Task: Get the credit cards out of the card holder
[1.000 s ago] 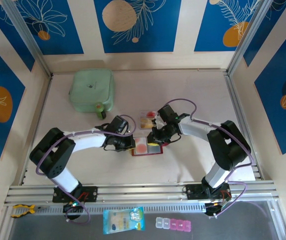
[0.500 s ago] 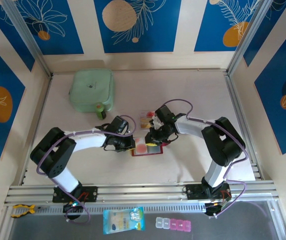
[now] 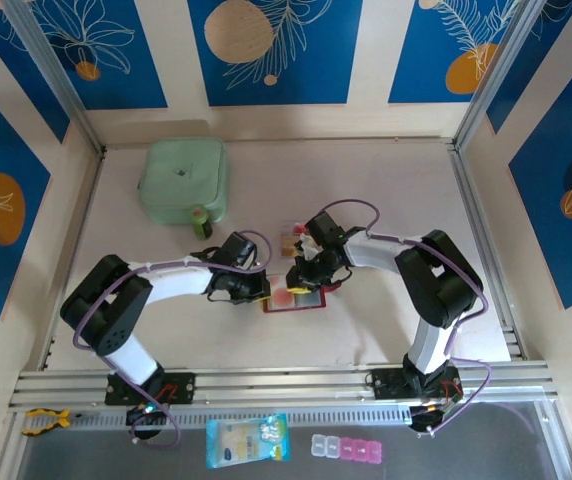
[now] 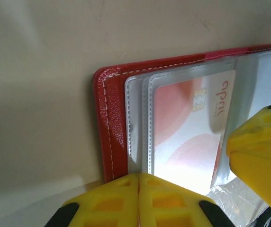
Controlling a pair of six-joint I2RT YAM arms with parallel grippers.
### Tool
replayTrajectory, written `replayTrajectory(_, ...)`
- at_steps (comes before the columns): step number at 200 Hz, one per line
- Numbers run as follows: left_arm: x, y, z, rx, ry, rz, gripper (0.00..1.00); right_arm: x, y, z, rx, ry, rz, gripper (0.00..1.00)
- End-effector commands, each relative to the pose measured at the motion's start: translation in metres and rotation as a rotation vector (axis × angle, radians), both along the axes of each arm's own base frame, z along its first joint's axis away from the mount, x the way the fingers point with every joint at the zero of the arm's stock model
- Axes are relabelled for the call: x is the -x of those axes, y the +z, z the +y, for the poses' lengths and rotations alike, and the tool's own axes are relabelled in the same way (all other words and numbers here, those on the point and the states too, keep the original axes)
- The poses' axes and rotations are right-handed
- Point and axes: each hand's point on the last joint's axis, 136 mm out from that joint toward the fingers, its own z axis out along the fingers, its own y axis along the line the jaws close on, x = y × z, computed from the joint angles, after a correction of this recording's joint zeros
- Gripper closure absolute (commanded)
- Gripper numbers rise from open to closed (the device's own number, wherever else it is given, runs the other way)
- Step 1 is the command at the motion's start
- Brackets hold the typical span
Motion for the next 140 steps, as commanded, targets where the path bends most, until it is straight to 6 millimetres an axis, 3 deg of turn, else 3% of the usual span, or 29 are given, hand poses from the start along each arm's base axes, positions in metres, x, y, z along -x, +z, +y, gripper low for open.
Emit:
replayTrajectory(1, 0.007, -0.010, 0.011, -0.037, -0.009, 0.030, 0.91, 0.000, 0.002, 0.006, -0.006, 0.020, 0.001, 0.81)
replayTrajectory(140, 0.006, -0.008, 0.010, -0.042, -0.014, 0.030, 0.92, 0.001, -0.009, -0.005, 0.103, 0.024, -0.025, 0.76)
